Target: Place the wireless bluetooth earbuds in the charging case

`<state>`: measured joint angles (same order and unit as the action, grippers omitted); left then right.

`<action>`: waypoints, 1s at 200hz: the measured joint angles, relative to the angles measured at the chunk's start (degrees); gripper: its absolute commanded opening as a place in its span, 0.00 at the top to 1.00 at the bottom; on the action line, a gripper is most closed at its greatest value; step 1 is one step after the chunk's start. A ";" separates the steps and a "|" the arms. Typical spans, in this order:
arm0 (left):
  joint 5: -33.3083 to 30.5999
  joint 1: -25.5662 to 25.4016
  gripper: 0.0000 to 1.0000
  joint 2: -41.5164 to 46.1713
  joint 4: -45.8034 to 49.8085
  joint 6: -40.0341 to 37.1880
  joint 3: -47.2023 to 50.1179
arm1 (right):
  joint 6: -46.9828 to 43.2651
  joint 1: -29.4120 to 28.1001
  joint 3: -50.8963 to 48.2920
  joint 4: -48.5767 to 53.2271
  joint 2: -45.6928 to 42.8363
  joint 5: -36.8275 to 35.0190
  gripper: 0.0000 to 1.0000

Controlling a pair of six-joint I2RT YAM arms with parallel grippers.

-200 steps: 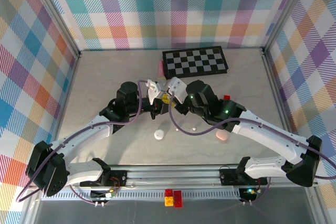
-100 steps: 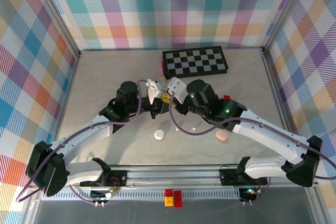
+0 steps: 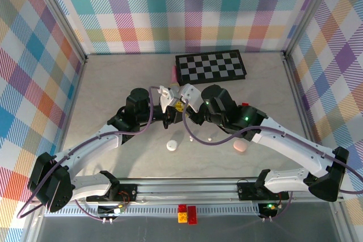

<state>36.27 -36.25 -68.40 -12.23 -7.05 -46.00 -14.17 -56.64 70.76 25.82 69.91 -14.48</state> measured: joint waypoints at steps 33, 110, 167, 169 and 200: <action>-0.57 0.00 0.99 0.44 -0.33 0.13 0.00 | 1.03 0.39 -0.04 0.28 -1.99 1.46 0.62; -0.35 0.02 0.99 1.07 -0.63 -1.75 0.22 | 13.11 10.10 -1.16 -1.25 -8.74 11.63 0.27; 0.79 0.02 0.99 3.72 0.92 -7.54 0.52 | 30.21 24.06 1.95 0.96 -3.19 32.72 0.31; 0.76 0.02 0.99 3.78 1.09 -7.69 0.52 | 30.60 24.13 2.49 1.40 -2.62 33.20 0.31; 0.61 0.02 0.99 3.87 2.62 -10.36 0.52 | 34.56 24.46 10.32 8.59 5.64 36.81 0.38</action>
<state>36.88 -36.23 -64.53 -9.61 -17.41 -45.47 20.38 -32.18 81.08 34.41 75.55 22.33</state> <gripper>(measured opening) 0.207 0.660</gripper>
